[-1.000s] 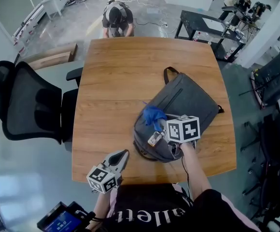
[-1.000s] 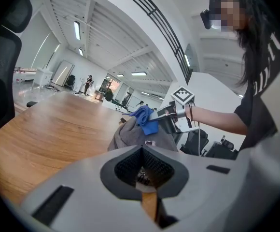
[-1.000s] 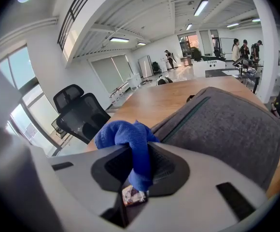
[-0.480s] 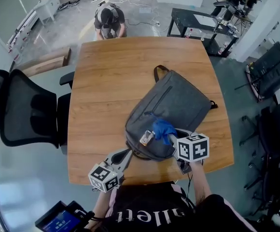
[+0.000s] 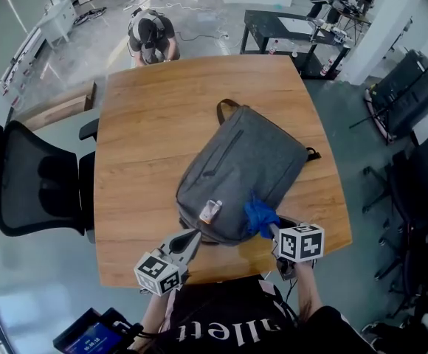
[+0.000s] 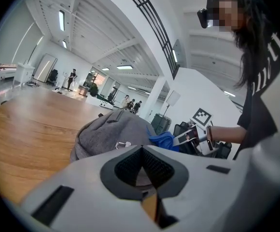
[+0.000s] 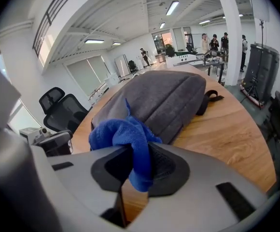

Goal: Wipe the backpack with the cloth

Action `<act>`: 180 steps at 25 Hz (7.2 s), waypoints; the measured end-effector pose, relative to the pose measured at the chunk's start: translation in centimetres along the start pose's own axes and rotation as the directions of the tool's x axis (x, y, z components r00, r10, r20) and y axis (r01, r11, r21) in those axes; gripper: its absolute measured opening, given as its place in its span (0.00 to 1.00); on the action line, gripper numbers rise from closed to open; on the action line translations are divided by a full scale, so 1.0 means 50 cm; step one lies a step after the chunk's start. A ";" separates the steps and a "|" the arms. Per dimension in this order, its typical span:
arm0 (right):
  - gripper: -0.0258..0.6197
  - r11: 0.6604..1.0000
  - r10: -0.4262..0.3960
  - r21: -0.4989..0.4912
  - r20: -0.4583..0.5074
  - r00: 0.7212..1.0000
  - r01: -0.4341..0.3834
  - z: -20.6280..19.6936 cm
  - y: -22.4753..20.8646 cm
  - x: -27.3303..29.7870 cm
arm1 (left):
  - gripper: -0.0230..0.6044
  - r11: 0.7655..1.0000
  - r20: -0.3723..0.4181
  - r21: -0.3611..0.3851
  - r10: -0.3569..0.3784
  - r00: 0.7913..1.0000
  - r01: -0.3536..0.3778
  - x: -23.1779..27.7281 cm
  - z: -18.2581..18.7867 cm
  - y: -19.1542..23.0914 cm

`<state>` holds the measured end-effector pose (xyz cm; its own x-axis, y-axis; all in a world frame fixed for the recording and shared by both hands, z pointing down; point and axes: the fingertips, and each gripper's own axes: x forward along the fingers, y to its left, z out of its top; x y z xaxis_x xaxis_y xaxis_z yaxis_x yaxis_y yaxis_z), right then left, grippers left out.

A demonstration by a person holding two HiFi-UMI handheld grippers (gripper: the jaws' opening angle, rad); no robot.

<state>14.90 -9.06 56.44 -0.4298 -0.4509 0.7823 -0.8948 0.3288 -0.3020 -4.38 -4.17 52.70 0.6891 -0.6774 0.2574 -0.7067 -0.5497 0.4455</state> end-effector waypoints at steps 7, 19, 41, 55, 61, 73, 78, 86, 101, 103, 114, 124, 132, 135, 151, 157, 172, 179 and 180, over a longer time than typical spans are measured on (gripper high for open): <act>0.16 0.999 -0.020 0.041 -0.029 0.999 0.021 -0.038 -0.038 -0.006 | 0.03 1.000 -0.007 -0.004 -0.001 1.000 0.001 0.008 -0.004 0.000; 0.16 0.985 0.168 -0.055 0.134 0.977 -0.161 0.201 0.107 0.016 | 0.03 1.000 0.011 -0.012 0.006 1.000 -0.006 0.000 0.004 0.018; 0.16 0.973 0.203 -0.117 0.027 0.979 -0.198 0.407 0.171 0.221 | 0.03 0.997 0.016 -0.035 0.063 0.998 -0.062 -0.054 -0.004 0.071; 0.16 0.995 0.095 -0.012 0.117 0.988 -0.095 0.266 -0.011 0.057 | 0.03 1.000 -0.013 -0.018 0.009 1.000 -0.009 -0.009 -0.008 0.026; 0.16 0.992 0.067 0.094 0.130 0.989 -0.079 0.182 -0.078 0.016 | 0.03 1.000 -0.018 0.002 -0.028 0.999 0.028 0.020 0.001 -0.004; 0.16 0.989 -0.067 0.132 -0.001 0.998 0.067 0.032 -0.189 -0.008 | 0.03 0.998 -0.038 0.009 -0.062 0.997 0.062 0.049 -0.007 -0.045; 0.16 0.996 -0.044 0.088 0.109 0.993 0.034 0.138 -0.166 -0.042 | 0.03 0.999 -0.026 0.005 -0.038 0.999 0.038 0.042 -0.006 -0.032; 0.16 0.994 0.084 -0.079 0.196 0.977 -0.070 0.368 -0.037 0.023 | 0.03 1.000 -0.005 -0.006 -0.008 1.000 0.008 0.024 0.002 -0.012; 0.16 0.977 0.118 -0.186 0.037 0.992 -0.109 0.518 0.061 0.234 | 0.03 0.996 0.015 -0.036 0.077 0.997 -0.077 -0.050 -0.002 0.046; 0.16 0.978 0.136 -0.165 0.051 0.989 -0.126 0.510 0.043 0.220 | 0.03 0.997 0.009 -0.035 0.074 0.997 -0.074 -0.046 -0.001 0.048; 0.16 0.995 0.054 -0.085 0.114 0.992 -0.044 0.393 -0.123 0.081 | 0.03 1.000 -0.022 -0.008 0.006 1.000 -0.006 0.014 0.003 0.014; 0.16 0.991 -0.012 0.132 0.142 0.990 -0.007 0.236 -0.248 0.000 | 0.03 0.999 -0.076 0.002 -0.051 0.996 0.052 0.064 -0.020 -0.038; 0.16 0.992 -0.038 0.121 0.050 0.998 0.032 0.160 -0.297 -0.002 | 0.03 0.996 -0.092 0.008 -0.091 0.992 0.092 0.113 -0.024 -0.084; 0.16 0.998 -0.030 0.048 0.078 0.996 0.027 0.210 -0.288 -0.027 | 0.03 0.996 -0.092 0.005 -0.083 0.992 0.084 0.118 -0.027 -0.088; 0.16 0.913 0.055 -0.409 0.098 0.994 -0.010 0.639 -0.112 0.182 | 0.03 0.996 -0.016 -0.037 0.081 0.997 -0.081 0.072 -0.008 -0.036; 0.16 0.770 0.014 -0.637 0.043 0.999 0.017 0.665 -0.087 0.267 | 0.03 0.989 0.004 -0.057 0.137 0.991 -0.137 0.049 -0.004 -0.008; 0.16 0.856 0.010 -0.516 0.008 1.000 -0.004 0.477 -0.290 0.122 | 0.03 0.997 -0.026 -0.027 0.078 0.997 -0.079 0.097 -0.004 -0.028; 0.16 0.934 0.000 -0.355 0.055 0.998 0.019 0.385 -0.377 0.045 | 0.03 0.997 -0.044 -0.019 0.068 0.997 -0.068 0.116 -0.011 -0.060; 0.16 0.944 -0.001 -0.329 0.060 0.998 0.020 0.370 -0.385 0.038 | 0.03 0.998 -0.045 -0.018 0.065 0.997 -0.066 0.118 -0.013 -0.066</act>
<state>29.10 -31.60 53.64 -0.4355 -0.4999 0.7486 -0.8137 0.5743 -0.0899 2.13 -6.02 53.27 0.6482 -0.6892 0.3238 -0.7475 -0.4949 0.4431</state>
